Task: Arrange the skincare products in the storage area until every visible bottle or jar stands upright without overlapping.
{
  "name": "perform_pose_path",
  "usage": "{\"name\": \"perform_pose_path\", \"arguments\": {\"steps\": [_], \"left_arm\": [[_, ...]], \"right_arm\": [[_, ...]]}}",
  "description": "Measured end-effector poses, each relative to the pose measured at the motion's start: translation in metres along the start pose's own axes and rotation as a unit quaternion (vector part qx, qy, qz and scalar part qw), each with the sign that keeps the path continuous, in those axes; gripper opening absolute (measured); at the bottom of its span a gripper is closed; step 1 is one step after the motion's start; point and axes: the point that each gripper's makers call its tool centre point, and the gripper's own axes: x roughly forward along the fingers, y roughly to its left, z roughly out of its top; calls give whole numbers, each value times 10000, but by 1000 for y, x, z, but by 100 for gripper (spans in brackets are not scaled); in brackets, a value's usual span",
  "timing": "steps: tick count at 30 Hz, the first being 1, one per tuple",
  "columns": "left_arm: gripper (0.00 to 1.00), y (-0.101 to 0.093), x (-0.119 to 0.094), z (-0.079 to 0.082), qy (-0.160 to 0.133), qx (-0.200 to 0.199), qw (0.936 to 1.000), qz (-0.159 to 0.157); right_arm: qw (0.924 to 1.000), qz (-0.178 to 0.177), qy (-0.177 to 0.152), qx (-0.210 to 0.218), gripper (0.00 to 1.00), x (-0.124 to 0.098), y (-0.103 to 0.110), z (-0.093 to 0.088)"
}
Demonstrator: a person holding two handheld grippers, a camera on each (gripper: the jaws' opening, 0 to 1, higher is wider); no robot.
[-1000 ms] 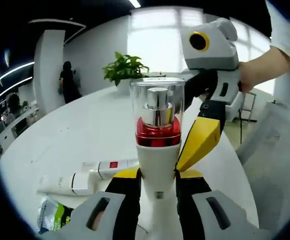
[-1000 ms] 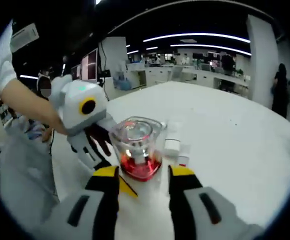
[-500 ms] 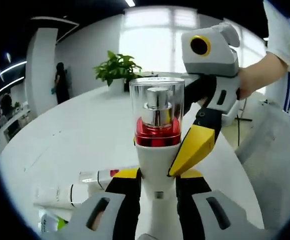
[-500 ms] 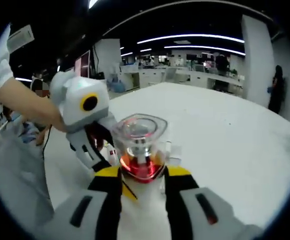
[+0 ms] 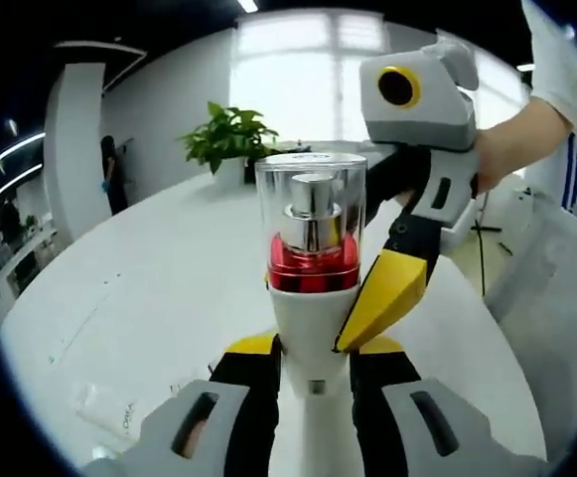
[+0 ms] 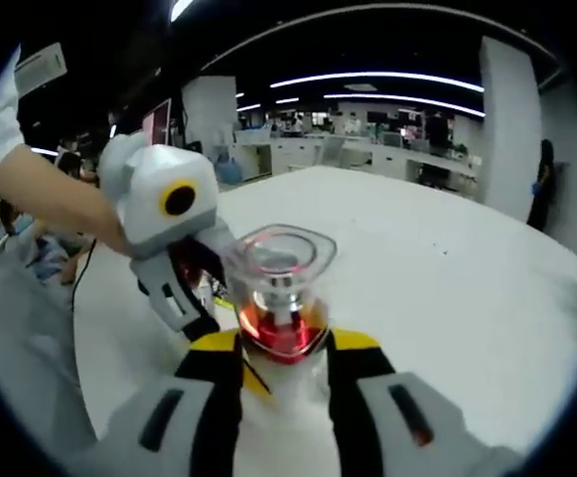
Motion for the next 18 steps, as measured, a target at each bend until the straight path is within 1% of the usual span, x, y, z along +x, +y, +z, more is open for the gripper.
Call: {"name": "perform_pose_path", "arguments": {"steps": [2, 7, 15, 18], "left_arm": [[24, 2, 1, 0, -26, -25, 10000, 20], [24, 5, 3, 2, -49, -58, 10000, 39], [24, 6, 4, 2, -2, -73, 10000, 12], [24, 7, 4, 1, 3, -118, 9999, 15]], "right_arm": [[10000, -6, 21, -74, 32, 0, -2, 0], [10000, -37, 36, -68, 32, 1, -5, 0], [9997, -235, 3, 77, 32, 1, -7, 0], [9991, -399, 7, 127, 32, 1, -8, 0]]}}
